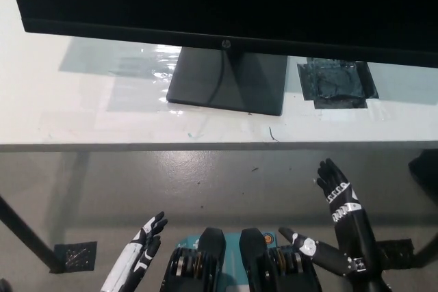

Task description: The monitor is being placed at the center of the desk and the robot uses its right hand to grab on the right side of the monitor and tilt the angle of the montior sideways.

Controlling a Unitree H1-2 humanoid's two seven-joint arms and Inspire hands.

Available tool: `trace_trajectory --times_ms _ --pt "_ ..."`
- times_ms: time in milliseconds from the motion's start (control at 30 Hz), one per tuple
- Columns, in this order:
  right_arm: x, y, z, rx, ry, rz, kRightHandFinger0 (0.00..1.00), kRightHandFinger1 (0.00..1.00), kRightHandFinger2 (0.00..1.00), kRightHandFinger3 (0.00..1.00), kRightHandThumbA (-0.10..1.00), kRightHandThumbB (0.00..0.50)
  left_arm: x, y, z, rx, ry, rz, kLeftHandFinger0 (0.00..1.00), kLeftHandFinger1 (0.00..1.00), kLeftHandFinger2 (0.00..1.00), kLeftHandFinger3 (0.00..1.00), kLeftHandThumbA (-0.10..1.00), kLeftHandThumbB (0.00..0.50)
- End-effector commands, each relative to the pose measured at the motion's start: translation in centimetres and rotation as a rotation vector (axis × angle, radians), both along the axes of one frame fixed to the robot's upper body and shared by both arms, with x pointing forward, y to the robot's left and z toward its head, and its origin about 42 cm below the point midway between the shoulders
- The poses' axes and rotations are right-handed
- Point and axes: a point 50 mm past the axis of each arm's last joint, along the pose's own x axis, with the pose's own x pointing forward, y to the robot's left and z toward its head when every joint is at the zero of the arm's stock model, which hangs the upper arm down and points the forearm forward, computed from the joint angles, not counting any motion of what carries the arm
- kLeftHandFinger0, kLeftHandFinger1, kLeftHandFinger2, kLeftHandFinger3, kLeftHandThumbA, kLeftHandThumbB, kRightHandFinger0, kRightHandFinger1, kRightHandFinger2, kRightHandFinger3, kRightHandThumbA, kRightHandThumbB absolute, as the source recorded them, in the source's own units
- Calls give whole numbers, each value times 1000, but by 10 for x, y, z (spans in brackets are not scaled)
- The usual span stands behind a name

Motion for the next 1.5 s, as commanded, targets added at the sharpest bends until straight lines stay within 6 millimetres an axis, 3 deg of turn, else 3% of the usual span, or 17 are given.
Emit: trace_trajectory --times_ms 0,67,267,367,600,1233,1467 --pt "6 4 60 615 -7 235 1000 1000 1000 1000 1000 366 9 2 14 7 -100 -26 1000 1000 1000 1000 1000 304" --pt "11 3 71 743 38 297 1000 1000 1000 1000 1000 339 6 2 12 6 -93 -24 1000 1000 1000 1000 1000 299" --pt "39 1 83 879 99 349 1000 1000 1000 1000 994 340 8 0 12 1 -95 -28 1000 1000 1000 1000 1000 294" --pt "55 4 86 958 123 371 1000 1000 1000 1000 1000 314 6 0 12 1 -91 -29 1000 1000 1000 1000 1000 296" --pt "71 12 88 1026 163 405 1000 1000 1000 1000 1000 306 -4 0 6 1 -72 -21 1000 1000 1000 1000 1000 305" --pt "126 17 107 1137 208 405 1000 1000 1000 1000 1000 315 0 -2 7 -4 -77 -18 1000 1000 1000 1000 1000 298" --pt "144 21 105 1156 223 419 1000 1000 1000 1000 1000 313 5 -3 10 -3 -89 -21 1000 1000 1000 1000 1000 298"
